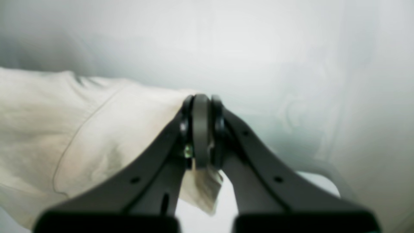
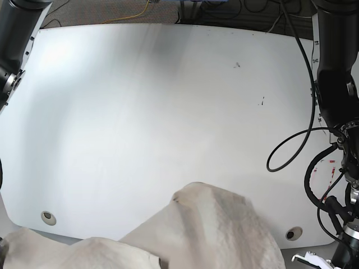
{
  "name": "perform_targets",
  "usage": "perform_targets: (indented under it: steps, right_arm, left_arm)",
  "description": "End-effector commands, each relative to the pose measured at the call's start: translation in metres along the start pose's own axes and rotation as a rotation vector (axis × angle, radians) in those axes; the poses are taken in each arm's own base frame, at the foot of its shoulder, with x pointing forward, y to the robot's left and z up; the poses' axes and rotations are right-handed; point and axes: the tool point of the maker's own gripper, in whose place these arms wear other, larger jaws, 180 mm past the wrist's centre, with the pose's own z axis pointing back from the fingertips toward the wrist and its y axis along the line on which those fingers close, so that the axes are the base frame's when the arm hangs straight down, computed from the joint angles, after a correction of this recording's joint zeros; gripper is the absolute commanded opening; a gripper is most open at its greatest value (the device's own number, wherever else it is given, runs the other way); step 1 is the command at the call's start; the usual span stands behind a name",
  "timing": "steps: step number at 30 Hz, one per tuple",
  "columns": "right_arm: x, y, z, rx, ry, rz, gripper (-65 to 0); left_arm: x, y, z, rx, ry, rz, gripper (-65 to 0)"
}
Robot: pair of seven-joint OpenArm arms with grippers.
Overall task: Layout the t-shirt on the table in an organized manner, then fold the t-shirt properly
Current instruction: 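Release the shirt from the right gripper and raise it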
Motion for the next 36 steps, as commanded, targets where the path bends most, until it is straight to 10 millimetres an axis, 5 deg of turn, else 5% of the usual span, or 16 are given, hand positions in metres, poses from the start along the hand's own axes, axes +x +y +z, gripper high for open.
perform_targets:
  steps: [1, 6, 19, 24, 36]
  right_arm:
    - [0.026, -0.013, 0.008, -0.052, -0.06, 0.02, -65.0]
    - [0.012, -0.005, 0.002, -0.037, -0.016, 0.035, -65.0]
    - [-0.12, -0.005, 0.012, -0.032, 0.292, -0.002, -65.0]
    - [-0.135, -0.006, 0.021, -0.016, 0.311, -0.057, -65.0]
    - [-0.134, -0.019, 0.034, -0.045, 0.29, -0.097, -65.0]
  left_arm:
    - [0.006, 0.029, 0.002, 0.09, 0.005, -0.025, -65.0]
    - [-0.015, 0.008, 0.006, 0.048, 0.051, -0.008, -65.0]
    - [-0.068, -0.049, 0.038, -0.058, 0.176, 0.03, -65.0]
    - [-0.072, -0.057, 0.05, -0.069, 0.188, 0.031, -65.0]
    - [-0.073, -0.05, 0.052, -0.049, 0.189, 0.033, -65.0]
